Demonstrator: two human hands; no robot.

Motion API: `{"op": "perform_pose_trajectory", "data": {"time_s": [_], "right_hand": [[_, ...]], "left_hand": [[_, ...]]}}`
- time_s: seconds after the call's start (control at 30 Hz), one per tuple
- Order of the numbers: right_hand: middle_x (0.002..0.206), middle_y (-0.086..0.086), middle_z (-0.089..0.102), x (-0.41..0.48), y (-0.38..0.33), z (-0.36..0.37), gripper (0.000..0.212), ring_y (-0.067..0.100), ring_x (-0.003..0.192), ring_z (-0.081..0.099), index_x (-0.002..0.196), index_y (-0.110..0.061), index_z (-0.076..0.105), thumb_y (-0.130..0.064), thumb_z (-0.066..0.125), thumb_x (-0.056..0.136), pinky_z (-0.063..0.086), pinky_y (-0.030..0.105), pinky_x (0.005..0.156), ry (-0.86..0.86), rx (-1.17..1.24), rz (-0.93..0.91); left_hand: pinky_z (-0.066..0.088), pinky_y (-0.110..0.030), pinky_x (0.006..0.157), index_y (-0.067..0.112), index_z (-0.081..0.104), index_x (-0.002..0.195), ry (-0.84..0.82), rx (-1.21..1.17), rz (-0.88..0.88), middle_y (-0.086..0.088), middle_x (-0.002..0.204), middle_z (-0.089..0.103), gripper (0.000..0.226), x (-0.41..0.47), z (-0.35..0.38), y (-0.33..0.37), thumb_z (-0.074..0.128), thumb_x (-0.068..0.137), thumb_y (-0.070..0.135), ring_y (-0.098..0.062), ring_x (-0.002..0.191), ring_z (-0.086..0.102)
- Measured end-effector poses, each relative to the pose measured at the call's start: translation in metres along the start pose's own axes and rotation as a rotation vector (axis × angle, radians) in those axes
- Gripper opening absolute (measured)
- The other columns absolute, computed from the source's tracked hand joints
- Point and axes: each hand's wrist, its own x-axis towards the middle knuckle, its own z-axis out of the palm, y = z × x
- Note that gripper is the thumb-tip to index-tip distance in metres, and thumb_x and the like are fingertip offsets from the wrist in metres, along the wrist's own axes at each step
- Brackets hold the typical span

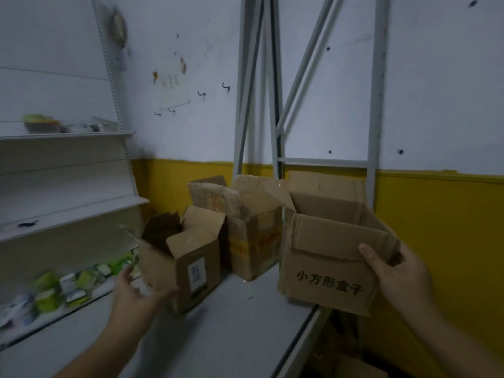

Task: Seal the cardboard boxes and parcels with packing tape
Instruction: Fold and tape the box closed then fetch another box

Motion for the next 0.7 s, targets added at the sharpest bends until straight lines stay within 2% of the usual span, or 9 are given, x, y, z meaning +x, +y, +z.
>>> {"op": "perform_pose_trajectory", "data": {"time_s": [0.07,0.13,0.2,0.3,0.37,0.47,0.53,0.63,0.7], "right_hand": [[0.096,-0.012,0.06,-0.008,-0.007,0.007,0.054,0.017,0.094,0.057,0.131,-0.021,0.052,-0.027,0.068,0.08,0.048,0.031,0.081,-0.003,0.027,-0.012],[0.099,-0.005,0.06,-0.007,-0.013,0.011,0.053,0.017,0.095,0.056,0.132,-0.017,0.053,-0.026,0.068,0.081,0.046,0.03,0.08,0.022,0.003,-0.034],[0.106,0.003,0.062,-0.001,-0.015,0.011,0.055,0.019,0.097,0.056,0.135,-0.013,0.052,-0.024,0.068,0.084,0.045,0.03,0.079,0.055,-0.054,-0.046],[0.107,0.002,0.062,0.01,-0.015,0.009,0.065,0.02,0.1,0.058,0.137,-0.015,0.05,-0.035,0.068,0.078,0.048,0.035,0.084,0.089,-0.099,-0.042],[0.103,-0.001,0.062,0.014,-0.015,0.007,0.074,0.021,0.099,0.058,0.136,-0.017,0.051,-0.047,0.066,0.07,0.05,0.041,0.088,0.096,-0.107,-0.035],[0.108,0.005,0.064,0.015,-0.014,0.002,0.071,0.026,0.101,0.059,0.135,-0.017,0.052,-0.044,0.065,0.071,0.051,0.051,0.092,0.091,-0.144,-0.033],[0.122,0.008,0.063,0.016,-0.013,-0.002,0.071,0.029,0.111,0.058,0.14,-0.018,0.048,-0.041,0.066,0.075,0.049,0.05,0.095,0.094,-0.178,-0.047],[0.129,0.007,0.06,0.011,-0.015,-0.004,0.076,0.029,0.115,0.057,0.144,-0.021,0.042,-0.043,0.066,0.075,0.049,0.044,0.095,0.112,-0.233,-0.072],[0.131,0.003,0.059,0.002,-0.02,-0.001,0.08,0.026,0.114,0.058,0.145,-0.024,0.04,-0.046,0.065,0.072,0.05,0.039,0.093,0.112,-0.231,-0.114]], "left_hand": [[0.033,-0.053,0.107,0.028,-0.003,0.149,-0.14,-0.011,0.011,-0.014,0.151,0.028,0.126,0.022,-0.002,-0.006,0.085,0.061,0.009,-0.036,0.132,0.036],[0.038,-0.052,0.105,0.038,-0.013,0.146,-0.304,-0.03,0.05,-0.01,0.149,0.031,0.136,0.037,0.006,-0.012,0.087,0.055,0.018,-0.032,0.129,0.041],[0.041,-0.047,0.103,0.047,-0.017,0.141,-0.393,0.016,0.104,-0.004,0.148,0.031,0.137,0.048,0.024,-0.016,0.089,0.058,0.022,-0.028,0.128,0.043],[0.042,-0.042,0.1,0.048,-0.014,0.141,-0.402,0.012,0.172,-0.001,0.144,0.038,0.122,0.056,0.054,-0.017,0.08,0.072,0.013,-0.026,0.126,0.047],[0.043,-0.045,0.101,0.05,-0.012,0.141,-0.402,-0.004,0.212,-0.001,0.141,0.041,0.118,0.06,0.071,-0.02,0.077,0.075,0.011,-0.026,0.125,0.048],[0.046,-0.051,0.099,0.049,-0.004,0.141,-0.352,0.029,0.206,-0.002,0.143,0.042,0.112,0.061,0.095,-0.016,0.079,0.073,0.017,-0.03,0.125,0.049],[0.049,-0.05,0.095,0.044,0.001,0.143,-0.331,0.076,0.202,-0.003,0.145,0.038,0.111,0.063,0.111,-0.01,0.081,0.069,0.025,-0.031,0.125,0.048],[0.053,-0.036,0.083,0.035,0.001,0.146,-0.339,0.175,0.198,-0.005,0.148,0.03,0.122,0.07,0.132,0.0,0.086,0.058,0.041,-0.031,0.126,0.045],[0.05,-0.042,0.093,0.034,0.002,0.146,-0.37,0.206,0.203,-0.005,0.149,0.029,0.138,0.086,0.142,-0.004,0.089,0.04,0.052,-0.031,0.131,0.039]]}}
